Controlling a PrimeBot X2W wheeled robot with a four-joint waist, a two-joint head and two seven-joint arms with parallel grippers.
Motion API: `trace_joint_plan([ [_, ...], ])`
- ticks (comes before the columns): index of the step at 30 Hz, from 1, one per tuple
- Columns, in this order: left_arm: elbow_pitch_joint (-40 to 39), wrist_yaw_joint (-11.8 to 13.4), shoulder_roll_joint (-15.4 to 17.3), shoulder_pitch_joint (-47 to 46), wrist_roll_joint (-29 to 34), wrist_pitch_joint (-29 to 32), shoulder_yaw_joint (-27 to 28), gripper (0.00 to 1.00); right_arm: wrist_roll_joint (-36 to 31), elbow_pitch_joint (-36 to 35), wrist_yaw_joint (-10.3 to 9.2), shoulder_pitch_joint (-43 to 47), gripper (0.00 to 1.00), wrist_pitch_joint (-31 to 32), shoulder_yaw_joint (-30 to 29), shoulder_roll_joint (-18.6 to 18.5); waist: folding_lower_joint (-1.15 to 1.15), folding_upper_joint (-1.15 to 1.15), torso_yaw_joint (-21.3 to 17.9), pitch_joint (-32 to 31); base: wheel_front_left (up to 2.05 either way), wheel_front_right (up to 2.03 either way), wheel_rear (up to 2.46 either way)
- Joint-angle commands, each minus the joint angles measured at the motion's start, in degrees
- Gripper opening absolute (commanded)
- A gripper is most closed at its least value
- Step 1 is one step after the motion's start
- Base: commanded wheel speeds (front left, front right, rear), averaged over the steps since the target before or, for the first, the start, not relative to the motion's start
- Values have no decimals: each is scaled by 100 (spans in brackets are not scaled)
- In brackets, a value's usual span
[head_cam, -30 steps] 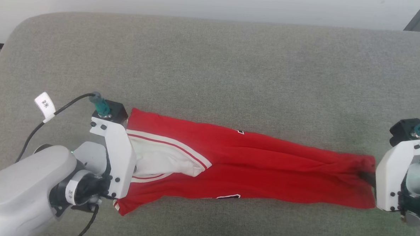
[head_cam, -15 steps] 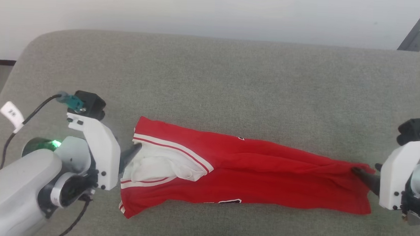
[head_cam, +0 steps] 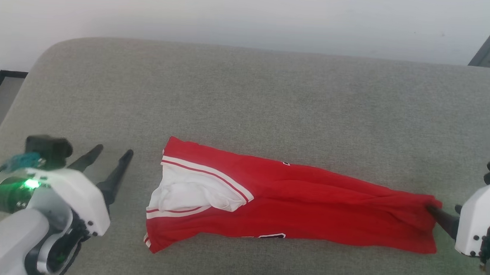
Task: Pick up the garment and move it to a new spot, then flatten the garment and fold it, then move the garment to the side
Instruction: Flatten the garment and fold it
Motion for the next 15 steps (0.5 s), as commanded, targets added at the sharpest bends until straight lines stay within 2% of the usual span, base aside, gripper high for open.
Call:
trace_joint_plan([
  [1,103,-68,-13,202,91,-398,81,100,9,123,0,67,100,28,-64,3,0,0,36,24,0,0,0],
  [4,288,-134,-45,407,190,-905,209,100,1,328,1,53,100,63,-130,0,0,0,95,54,0,0,0],
  [9,567,-156,-231,804,391,-1174,682,100,71,696,0,-63,100,143,-165,39,0,0,205,95,0,0,0],
  [13,605,-261,-592,1217,939,-1178,1575,100,176,974,0,-159,100,219,-48,68,0,0,325,134,0,0,0],
  [15,647,-401,-819,1494,1212,-1180,2051,100,229,1108,0,-225,100,227,20,76,0,0,383,153,0,0,0],
])
